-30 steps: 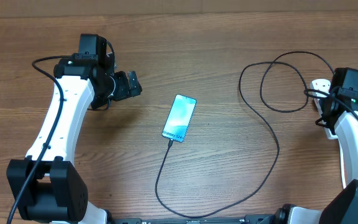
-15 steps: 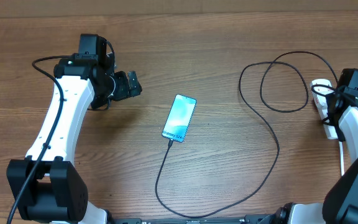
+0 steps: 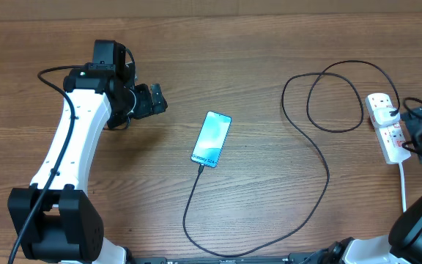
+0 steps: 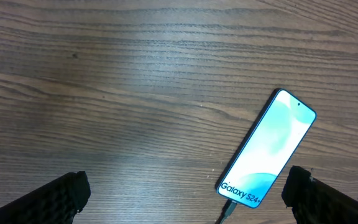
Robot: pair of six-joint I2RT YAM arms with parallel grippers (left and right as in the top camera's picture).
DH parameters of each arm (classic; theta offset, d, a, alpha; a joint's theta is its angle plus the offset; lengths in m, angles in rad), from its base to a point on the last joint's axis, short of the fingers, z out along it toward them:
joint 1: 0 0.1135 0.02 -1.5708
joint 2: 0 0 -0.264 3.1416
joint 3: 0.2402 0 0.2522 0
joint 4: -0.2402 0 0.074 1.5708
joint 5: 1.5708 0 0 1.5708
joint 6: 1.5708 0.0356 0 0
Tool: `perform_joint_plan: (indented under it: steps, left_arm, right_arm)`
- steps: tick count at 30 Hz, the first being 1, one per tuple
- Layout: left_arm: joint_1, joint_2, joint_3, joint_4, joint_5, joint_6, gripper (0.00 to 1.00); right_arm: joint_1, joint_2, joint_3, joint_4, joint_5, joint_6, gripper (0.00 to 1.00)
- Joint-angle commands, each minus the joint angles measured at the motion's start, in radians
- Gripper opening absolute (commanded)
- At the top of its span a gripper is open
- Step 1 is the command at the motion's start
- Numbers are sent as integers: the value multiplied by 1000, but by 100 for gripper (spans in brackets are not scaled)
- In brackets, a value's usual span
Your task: Plug charger to phone and switch on socket
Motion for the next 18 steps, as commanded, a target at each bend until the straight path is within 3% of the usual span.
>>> perform_joint_plan:
  steps: [1, 4, 7, 9, 13, 18]
  left_arm:
    - [6, -15, -3, 0, -10, 19, 100]
    - [6, -15, -3, 0, -10, 19, 99]
    - [6, -15, -3, 0, -10, 19, 99]
    - [6, -15, -3, 0, -10, 19, 99]
    - [6, -15, -3, 0, -10, 19, 99]
    - [6, -15, -3, 0, -10, 19, 99]
  right_arm:
    - [-52, 4, -3, -46, -87, -80, 100]
    - [-76, 5, -3, -44, -140, -81, 99]
    - [-81, 5, -3, -17, -192, -102, 86]
    - [-81, 5, 5, -16, -171, -102, 84]
    - [-81, 39, 113, -120, -152, -109, 95]
    - [-81, 153, 399, -398, -142, -193, 98]
